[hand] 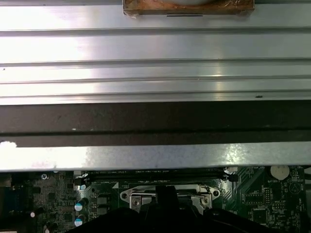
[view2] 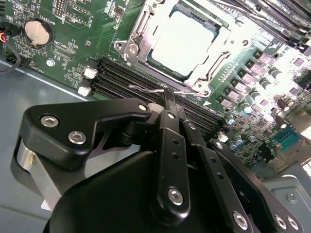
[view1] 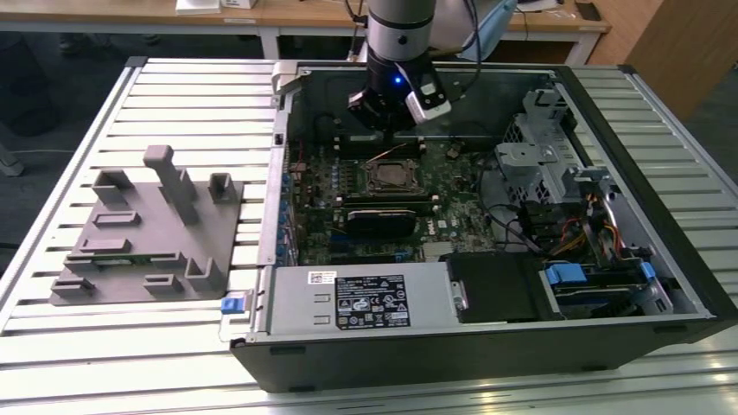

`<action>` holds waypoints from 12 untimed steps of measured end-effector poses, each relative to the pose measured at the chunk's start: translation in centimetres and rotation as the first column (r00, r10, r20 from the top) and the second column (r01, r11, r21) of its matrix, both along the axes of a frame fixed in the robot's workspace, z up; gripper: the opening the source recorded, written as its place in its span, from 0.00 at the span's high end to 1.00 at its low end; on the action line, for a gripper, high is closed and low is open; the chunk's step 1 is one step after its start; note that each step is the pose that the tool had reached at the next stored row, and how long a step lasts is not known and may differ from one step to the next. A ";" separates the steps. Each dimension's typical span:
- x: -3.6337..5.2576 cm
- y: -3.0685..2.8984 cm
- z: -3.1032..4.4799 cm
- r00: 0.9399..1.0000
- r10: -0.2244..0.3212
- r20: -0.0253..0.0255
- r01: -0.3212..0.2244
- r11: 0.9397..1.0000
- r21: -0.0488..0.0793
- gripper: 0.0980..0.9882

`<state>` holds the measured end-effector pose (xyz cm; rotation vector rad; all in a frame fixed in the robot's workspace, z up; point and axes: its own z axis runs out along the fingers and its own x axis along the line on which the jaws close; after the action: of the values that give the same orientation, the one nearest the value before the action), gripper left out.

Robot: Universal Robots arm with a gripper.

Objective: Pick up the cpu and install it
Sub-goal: 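Install the first cpu locking lever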

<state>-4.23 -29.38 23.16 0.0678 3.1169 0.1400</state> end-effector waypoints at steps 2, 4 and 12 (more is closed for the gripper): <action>0.01 0.01 -0.01 1.000 0.000 0.000 0.000 1.000 0.000 0.98; 0.02 0.01 -0.07 1.000 0.000 0.000 0.000 1.000 0.000 0.98; 0.21 0.10 -0.18 1.000 0.000 0.000 0.000 1.000 0.000 0.98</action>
<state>-4.02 -29.27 22.98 0.0678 3.1168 0.1402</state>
